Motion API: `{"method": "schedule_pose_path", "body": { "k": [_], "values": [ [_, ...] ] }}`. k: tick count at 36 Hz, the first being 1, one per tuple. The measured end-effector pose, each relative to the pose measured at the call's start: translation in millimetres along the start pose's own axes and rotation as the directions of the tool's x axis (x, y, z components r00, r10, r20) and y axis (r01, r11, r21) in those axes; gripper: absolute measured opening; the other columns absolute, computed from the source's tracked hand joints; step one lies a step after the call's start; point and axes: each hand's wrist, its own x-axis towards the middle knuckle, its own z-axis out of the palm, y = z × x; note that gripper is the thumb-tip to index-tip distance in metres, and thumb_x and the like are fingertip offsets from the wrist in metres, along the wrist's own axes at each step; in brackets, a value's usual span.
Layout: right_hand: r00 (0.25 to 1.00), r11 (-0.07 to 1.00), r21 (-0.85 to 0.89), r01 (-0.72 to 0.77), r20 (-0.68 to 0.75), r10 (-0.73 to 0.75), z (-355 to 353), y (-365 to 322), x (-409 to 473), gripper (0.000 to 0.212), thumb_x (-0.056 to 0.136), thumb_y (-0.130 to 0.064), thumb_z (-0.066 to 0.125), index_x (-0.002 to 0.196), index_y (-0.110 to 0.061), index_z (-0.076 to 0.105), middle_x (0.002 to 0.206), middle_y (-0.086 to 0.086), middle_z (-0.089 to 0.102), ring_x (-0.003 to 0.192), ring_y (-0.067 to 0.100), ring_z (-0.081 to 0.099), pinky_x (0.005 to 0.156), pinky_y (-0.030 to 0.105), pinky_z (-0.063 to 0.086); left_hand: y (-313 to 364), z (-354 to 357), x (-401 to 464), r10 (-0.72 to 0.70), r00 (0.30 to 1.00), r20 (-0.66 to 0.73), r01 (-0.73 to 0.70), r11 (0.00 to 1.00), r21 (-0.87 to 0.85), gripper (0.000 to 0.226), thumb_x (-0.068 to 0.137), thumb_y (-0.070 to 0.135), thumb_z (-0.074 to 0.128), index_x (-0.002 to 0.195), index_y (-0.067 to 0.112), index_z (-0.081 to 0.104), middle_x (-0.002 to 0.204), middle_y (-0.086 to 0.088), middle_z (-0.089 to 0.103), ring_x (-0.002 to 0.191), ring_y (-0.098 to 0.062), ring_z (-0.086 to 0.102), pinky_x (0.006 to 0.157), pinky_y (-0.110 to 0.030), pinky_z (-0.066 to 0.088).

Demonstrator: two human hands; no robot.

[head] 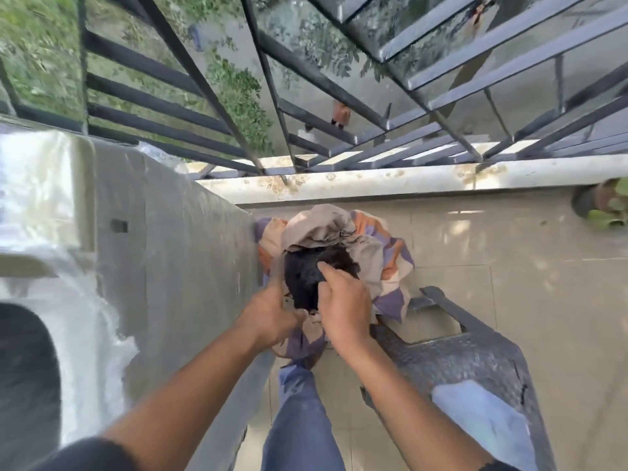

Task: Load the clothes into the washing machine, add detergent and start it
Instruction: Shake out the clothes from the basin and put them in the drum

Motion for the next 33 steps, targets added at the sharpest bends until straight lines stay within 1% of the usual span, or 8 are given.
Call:
{"method": "schedule_pose_path", "body": {
  "k": [7,12,17,22,26,29,31,33],
  "values": [
    [0.986,0.965,0.255,0.055,-0.164,-0.013,-85,-81,-78,0.044,0.089,-0.016,0.055,0.129,-0.015,0.073,0.121,0.002,0.077,0.11,0.018,0.072,0.091,0.041,0.06,19,-19,-58,0.265,0.962,-0.073,-0.266,0.964,-0.013,0.09,0.083,0.021,0.079,0.161,0.025,0.034,0.15,-0.001,0.052,0.134,-0.022,0.054,0.091,-0.016,0.037],
    [0.986,0.876,0.483,0.018,-0.152,0.064,-141,-119,-119,0.04,0.089,-0.024,0.065,0.127,-0.029,0.072,0.107,-0.007,0.079,0.094,0.004,0.072,0.084,0.031,0.06,23,-27,-100,0.404,0.898,-0.171,-0.408,0.913,0.014,0.039,0.09,0.014,0.066,0.124,0.032,0.063,0.107,0.025,0.063,0.103,-0.012,0.064,0.072,0.0,0.039],
    [0.998,0.773,0.632,0.063,-0.02,-0.065,-192,-127,-141,0.046,0.092,-0.009,0.07,0.135,-0.027,0.067,0.127,-0.014,0.068,0.108,0.001,0.068,0.085,0.016,0.055,22,-55,-128,0.427,0.872,-0.239,-0.45,0.892,-0.046,0.045,0.083,0.009,0.061,0.096,0.051,0.065,0.088,0.038,0.07,0.098,-0.004,0.071,0.078,-0.014,0.048],
    [0.988,0.941,0.336,0.033,-0.152,0.019,-187,-73,-130,0.061,0.086,0.004,0.06,0.133,-0.035,0.06,0.128,-0.013,0.062,0.106,0.011,0.066,0.083,0.039,0.058,48,-91,-176,0.442,0.859,-0.259,-0.506,0.811,-0.294,0.036,0.097,-0.005,0.067,0.095,0.03,0.073,0.078,0.032,0.073,0.086,0.006,0.068,0.076,-0.008,0.05],
    [0.966,0.984,-0.159,-0.08,0.229,0.116,-166,-36,-115,0.106,0.083,-0.028,0.08,0.163,-0.035,0.011,0.16,0.011,0.034,0.128,0.035,0.054,0.095,0.042,0.051,66,-114,-216,0.502,0.838,-0.214,-0.543,0.727,-0.421,0.014,0.09,0.011,0.082,0.081,0.02,0.075,0.076,0.017,0.074,0.082,-0.003,0.069,0.081,-0.018,0.056],
    [0.92,0.977,-0.176,-0.123,0.349,0.179,-137,-18,-104,0.134,0.069,-0.054,0.082,0.164,-0.031,-0.009,0.164,0.023,0.021,0.148,0.044,0.032,0.113,0.051,0.04,70,-125,-245,0.523,0.832,-0.185,-0.536,0.668,-0.516,0.016,0.093,-0.002,0.076,0.094,0.014,0.073,0.076,0.014,0.076,0.073,0.003,0.072,0.068,-0.015,0.056],
    [0.924,0.988,-0.045,-0.145,0.352,0.151,-123,-18,-103,0.108,0.07,-0.055,0.074,0.16,-0.02,0.025,0.156,0.019,0.04,0.144,0.04,0.041,0.109,0.044,0.046,71,-129,-261,0.514,0.837,-0.186,-0.521,0.647,-0.556,0.029,0.083,0.003,0.086,0.106,0.016,0.075,0.088,0.012,0.08,0.082,0.0,0.076,0.076,-0.025,0.061],
    [0.914,0.969,0.093,-0.229,0.363,0.181,-119,-36,-110,0.038,0.098,-0.025,0.064,0.133,-0.017,0.051,0.132,0.007,0.059,0.123,0.027,0.062,0.084,0.021,0.057,70,-133,-273,0.515,0.835,-0.197,-0.524,0.631,-0.573,0.045,0.069,0.012,0.093,0.11,0.025,0.078,0.104,0.008,0.082,0.097,-0.01,0.079,0.09,-0.04,0.062]
  ]
}}
